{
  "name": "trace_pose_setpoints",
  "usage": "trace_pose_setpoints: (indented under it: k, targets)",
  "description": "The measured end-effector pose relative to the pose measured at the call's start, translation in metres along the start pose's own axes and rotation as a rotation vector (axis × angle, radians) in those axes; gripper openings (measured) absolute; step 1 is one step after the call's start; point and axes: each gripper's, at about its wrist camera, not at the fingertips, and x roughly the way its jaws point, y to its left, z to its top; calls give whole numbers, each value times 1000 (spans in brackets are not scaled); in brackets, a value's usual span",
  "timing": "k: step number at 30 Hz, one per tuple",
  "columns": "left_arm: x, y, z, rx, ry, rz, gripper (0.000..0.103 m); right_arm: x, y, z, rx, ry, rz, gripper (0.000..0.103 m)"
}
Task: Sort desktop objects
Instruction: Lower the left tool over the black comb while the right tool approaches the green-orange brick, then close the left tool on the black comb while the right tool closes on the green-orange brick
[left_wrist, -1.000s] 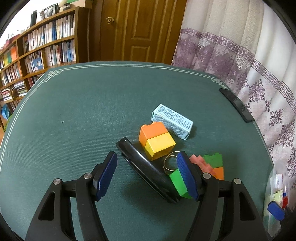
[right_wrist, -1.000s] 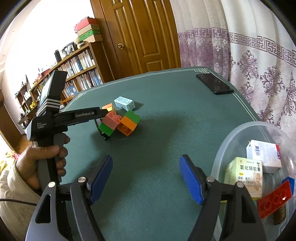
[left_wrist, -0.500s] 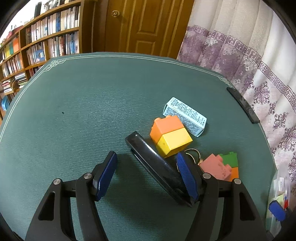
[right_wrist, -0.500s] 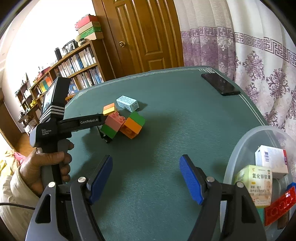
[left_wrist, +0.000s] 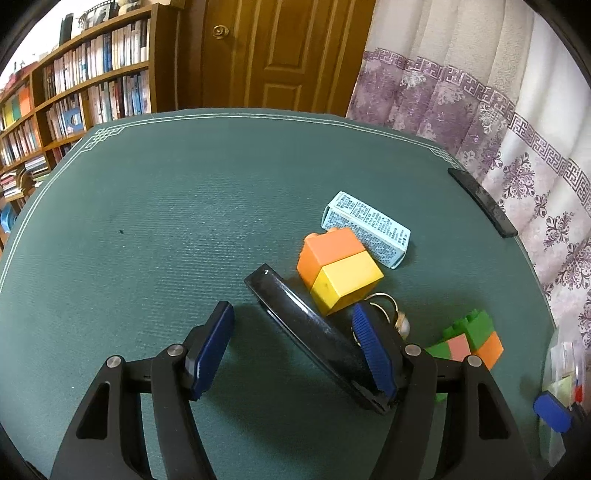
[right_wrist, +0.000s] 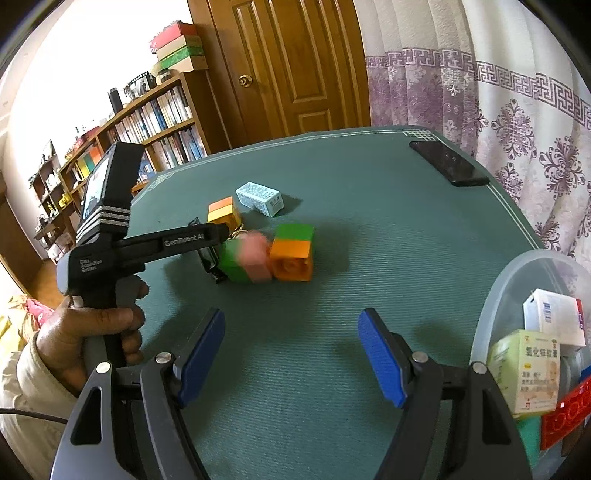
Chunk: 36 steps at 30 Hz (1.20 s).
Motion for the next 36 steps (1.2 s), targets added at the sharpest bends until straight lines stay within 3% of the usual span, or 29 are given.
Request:
trace_pose_setpoints:
  k: [14,26,32,36]
  targets:
    - [-9,16,-10,-13,-3,37,70,9,2,1,6,17,0,78]
    - [-9,13,-13,-18,-27,38,70,37,-8,13,29,39,-123,78]
    - [-8,13,-14,-17,-30,37,70,54,-8,17,18,58,-142,78]
    - [-8,11,-14,-12,-32,44,70,62,-7,23,9,54,-150,71]
